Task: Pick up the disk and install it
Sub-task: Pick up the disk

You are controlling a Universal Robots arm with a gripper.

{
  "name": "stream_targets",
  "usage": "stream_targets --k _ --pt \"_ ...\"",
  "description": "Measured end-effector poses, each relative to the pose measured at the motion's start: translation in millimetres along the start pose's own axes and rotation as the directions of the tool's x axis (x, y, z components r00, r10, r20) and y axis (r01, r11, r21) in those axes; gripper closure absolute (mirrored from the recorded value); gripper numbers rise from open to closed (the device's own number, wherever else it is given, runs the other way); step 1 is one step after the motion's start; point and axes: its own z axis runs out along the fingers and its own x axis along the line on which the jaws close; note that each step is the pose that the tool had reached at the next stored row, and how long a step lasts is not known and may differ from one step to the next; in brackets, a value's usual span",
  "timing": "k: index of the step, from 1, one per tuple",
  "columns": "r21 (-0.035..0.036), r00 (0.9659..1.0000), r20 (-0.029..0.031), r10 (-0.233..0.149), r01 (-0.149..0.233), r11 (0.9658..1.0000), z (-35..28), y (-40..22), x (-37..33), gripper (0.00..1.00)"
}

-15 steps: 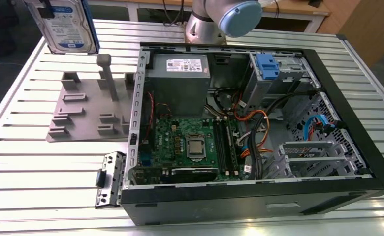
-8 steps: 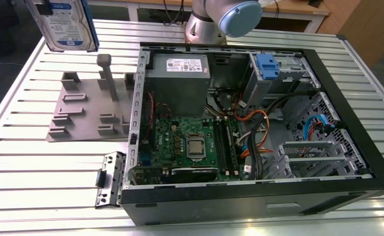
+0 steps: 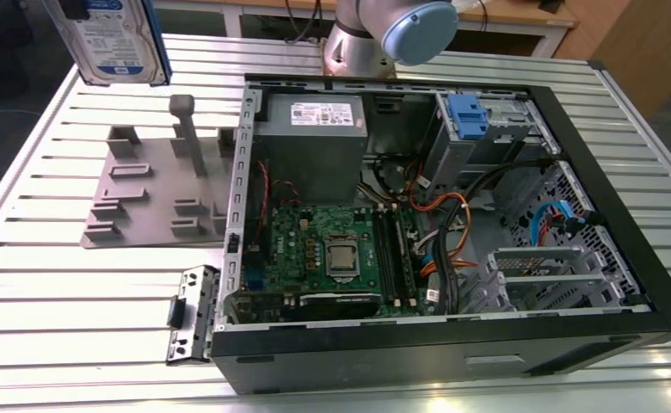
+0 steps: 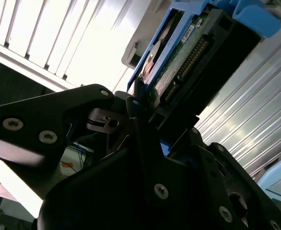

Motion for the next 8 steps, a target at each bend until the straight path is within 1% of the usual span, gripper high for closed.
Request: stream_targets --k 8 --pt "-0.0001 1.0 0.0 0.0 0.0 1.0 -7.7 0.1 -0.1 0.64"
